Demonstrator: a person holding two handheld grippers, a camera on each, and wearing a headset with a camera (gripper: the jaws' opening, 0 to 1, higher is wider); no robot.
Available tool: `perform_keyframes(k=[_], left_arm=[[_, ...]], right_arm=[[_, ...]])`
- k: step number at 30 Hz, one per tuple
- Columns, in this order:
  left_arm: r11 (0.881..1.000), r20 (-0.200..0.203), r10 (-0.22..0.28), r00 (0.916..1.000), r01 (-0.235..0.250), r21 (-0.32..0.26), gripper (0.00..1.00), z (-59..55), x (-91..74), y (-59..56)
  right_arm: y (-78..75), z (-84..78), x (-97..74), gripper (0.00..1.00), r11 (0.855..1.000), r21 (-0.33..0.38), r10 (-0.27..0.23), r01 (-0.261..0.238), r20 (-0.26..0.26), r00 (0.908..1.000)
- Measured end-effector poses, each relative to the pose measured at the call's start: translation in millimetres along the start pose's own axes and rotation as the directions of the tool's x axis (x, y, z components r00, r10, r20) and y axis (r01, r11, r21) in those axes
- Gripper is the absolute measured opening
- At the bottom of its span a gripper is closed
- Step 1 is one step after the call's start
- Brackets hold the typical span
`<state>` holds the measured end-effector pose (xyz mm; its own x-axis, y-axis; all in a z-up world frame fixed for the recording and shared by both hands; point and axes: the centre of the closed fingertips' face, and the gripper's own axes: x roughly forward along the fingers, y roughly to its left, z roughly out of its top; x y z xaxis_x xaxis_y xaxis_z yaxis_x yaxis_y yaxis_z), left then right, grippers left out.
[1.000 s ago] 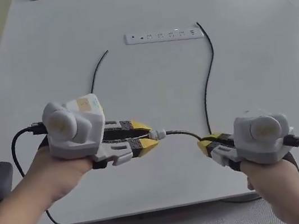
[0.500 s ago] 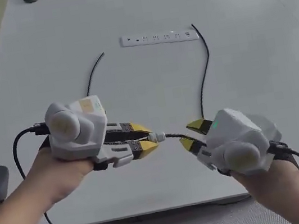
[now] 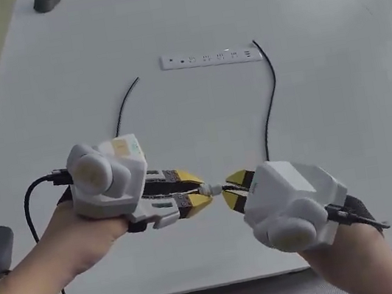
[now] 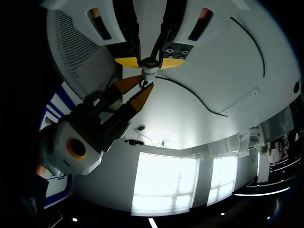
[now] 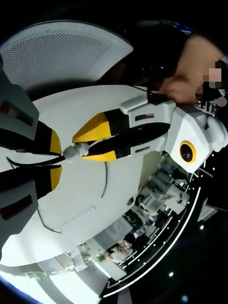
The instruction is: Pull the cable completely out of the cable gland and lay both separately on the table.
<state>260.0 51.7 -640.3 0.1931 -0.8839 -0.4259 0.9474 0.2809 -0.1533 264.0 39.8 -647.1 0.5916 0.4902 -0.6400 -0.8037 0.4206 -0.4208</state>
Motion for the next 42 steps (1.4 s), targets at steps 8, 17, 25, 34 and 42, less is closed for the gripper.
perform_keyframes(k=[8,17,25,34,42], left_arm=[[1.0,-0.003,0.001,1.0,-0.001,0.0,0.15,-0.4,1.2,-0.7],[1.0,-0.001,0.006,1.0,-0.006,-0.004,0.15,-0.9,1.8,0.1],[1.0,0.007,0.014,0.9999,-0.014,-0.017,0.15,-0.5,0.2,1.9],[0.999,0.021,0.021,0.9996,-0.02,-0.03,0.15,2.2,-1.6,3.6],[1.0,0.013,0.017,0.9998,-0.017,-0.026,0.15,0.9,0.4,2.2]], right_arm=[[-0.3,-2.1,1.0,0.02,0.999,0.052,0.001,-0.001,0.014,0.9999],[0.9,-3.9,2.7,0.01,0.998,0.066,-0.001,-0.001,0.021,0.9998],[-6.5,-12.9,3.3,0.01,0.994,0.107,-0.008,0.006,0.013,0.9999],[-21.7,-34.3,3.6,0.01,0.97,0.243,-0.03,0.026,0.014,0.9994],[-33.2,-61.9,5.5,0.01,0.929,0.365,-0.058,0.061,-0.019,0.9982]])
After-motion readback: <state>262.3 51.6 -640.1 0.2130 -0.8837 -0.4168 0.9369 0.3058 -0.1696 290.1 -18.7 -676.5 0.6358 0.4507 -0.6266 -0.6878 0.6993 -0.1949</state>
